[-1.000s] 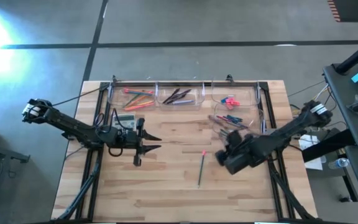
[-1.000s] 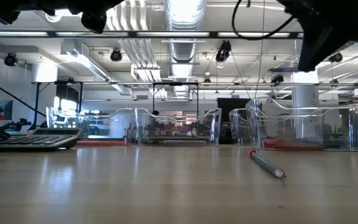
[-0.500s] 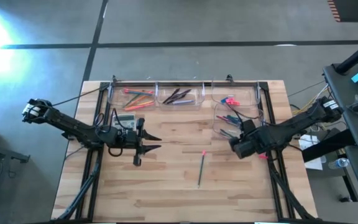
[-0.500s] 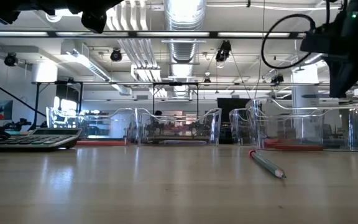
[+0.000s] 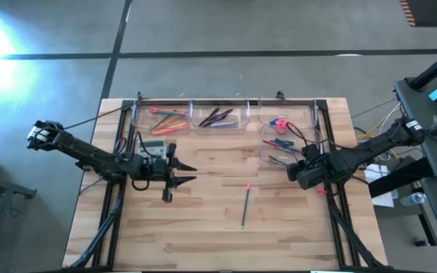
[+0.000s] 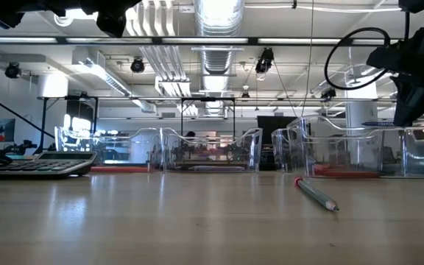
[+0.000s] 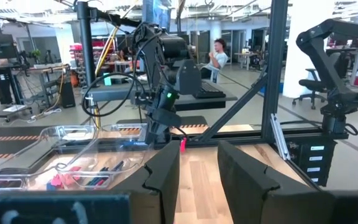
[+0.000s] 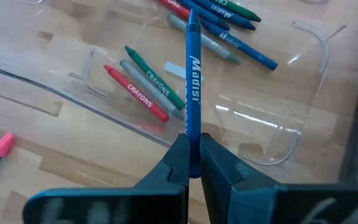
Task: Sort crayons/erasers/pens/pencils in bins
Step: Put the blue crayon into the bottom transparent bin, then put the green pencil into the top left transparent bin
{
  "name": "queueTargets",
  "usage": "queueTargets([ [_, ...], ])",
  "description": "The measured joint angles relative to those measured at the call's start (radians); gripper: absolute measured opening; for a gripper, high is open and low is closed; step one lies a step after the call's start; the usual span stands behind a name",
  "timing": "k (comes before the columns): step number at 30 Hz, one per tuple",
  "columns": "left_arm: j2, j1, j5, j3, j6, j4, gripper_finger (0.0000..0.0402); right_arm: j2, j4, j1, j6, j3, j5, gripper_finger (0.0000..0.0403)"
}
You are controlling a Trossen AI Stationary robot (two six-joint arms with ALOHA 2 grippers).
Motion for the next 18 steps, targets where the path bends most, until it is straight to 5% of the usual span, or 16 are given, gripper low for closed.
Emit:
queueTargets([
  [5, 0.000, 0.000, 0.000, 0.000, 0.000, 0.000, 0.0095, 0.001, 0.003, -0.004, -0.006, -0.001, -0.001, 0.0032],
  [18, 0.000, 0.000, 0.000, 0.000, 0.001, 0.000, 0.0095, 0.004, 0.001, -0.004, -0.041, 0.053, 0.027, 0.0167],
])
